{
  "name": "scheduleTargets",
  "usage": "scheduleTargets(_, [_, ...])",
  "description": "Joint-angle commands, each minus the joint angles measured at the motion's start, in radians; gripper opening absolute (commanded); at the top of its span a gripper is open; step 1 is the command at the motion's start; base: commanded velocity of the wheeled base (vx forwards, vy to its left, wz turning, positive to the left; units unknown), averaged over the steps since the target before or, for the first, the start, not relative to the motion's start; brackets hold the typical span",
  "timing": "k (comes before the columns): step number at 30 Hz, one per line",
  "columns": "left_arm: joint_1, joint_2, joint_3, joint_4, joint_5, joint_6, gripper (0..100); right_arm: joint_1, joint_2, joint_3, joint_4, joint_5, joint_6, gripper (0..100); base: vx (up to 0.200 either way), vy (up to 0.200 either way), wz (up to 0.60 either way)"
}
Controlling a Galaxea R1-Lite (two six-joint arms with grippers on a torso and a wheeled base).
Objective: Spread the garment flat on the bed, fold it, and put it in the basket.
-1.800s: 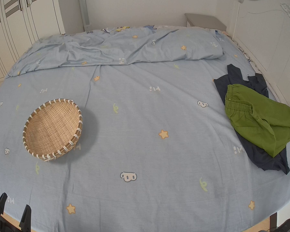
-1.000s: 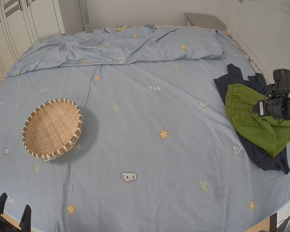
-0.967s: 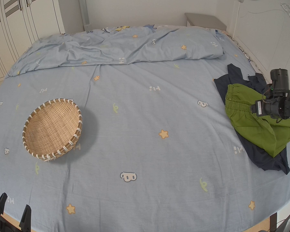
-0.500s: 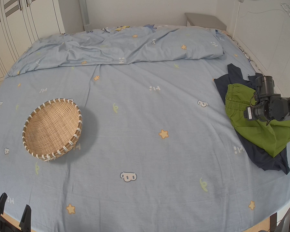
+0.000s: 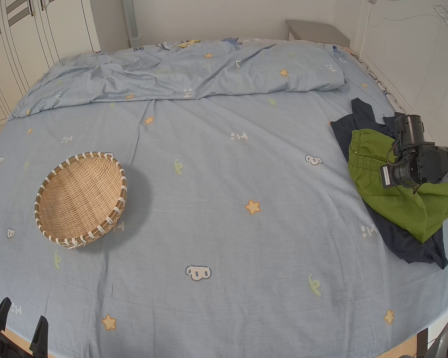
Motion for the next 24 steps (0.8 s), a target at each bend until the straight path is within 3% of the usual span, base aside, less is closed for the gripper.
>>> scheduleTargets(1, [0.000,-0.005,0.018,0.000,0.000,0.000,100,0.059,-0.123,-0.040,0.155,0.006,0.010,0,0.000,0.000,0.00])
scheduleTargets(2, [0.000,-0.005,0.018,0.000,0.000,0.000,100,0.077,-0.140,-0.069,0.244,0.007,0.029,0,0.000,0.000,0.00])
scheduleTargets(3, [0.000,-0.005,0.018,0.000,0.000,0.000,100,0.077,-0.140,-0.069,0.244,0.007,0.029,0,0.000,0.000,0.00])
scheduleTargets(4, [0.000,-0.005,0.018,0.000,0.000,0.000,100,0.129,-0.162,-0.123,0.368,0.010,0.091,0,0.000,0.000,0.00])
scheduleTargets(6, [0.000,-0.007,0.018,0.000,0.000,0.000,100,0.172,-0.166,-0.163,0.431,0.019,0.147,0,0.000,0.000,0.00])
scheduleTargets(8, [0.000,-0.005,0.018,0.000,0.000,0.000,100,0.264,-0.182,-0.246,0.558,0.113,0.249,0,0.000,0.000,0.00])
scheduleTargets(12, [0.000,-0.005,0.018,0.000,0.000,0.000,100,0.386,-0.209,-0.309,0.707,0.236,0.306,0,0.000,0.000,0.00])
scheduleTargets(14, [0.000,-0.005,0.018,0.000,0.000,0.000,100,0.402,-0.209,-0.312,0.715,0.242,0.311,0,0.000,0.000,0.00])
scheduleTargets(15, [0.000,-0.005,0.018,0.000,0.000,0.000,100,0.499,-0.208,-0.321,0.713,0.246,0.351,0,0.000,0.000,0.00])
scheduleTargets(24, [0.000,-0.005,0.018,0.000,0.000,0.000,100,0.812,-0.123,-0.405,0.641,0.240,0.467,0,0.000,0.000,0.00])
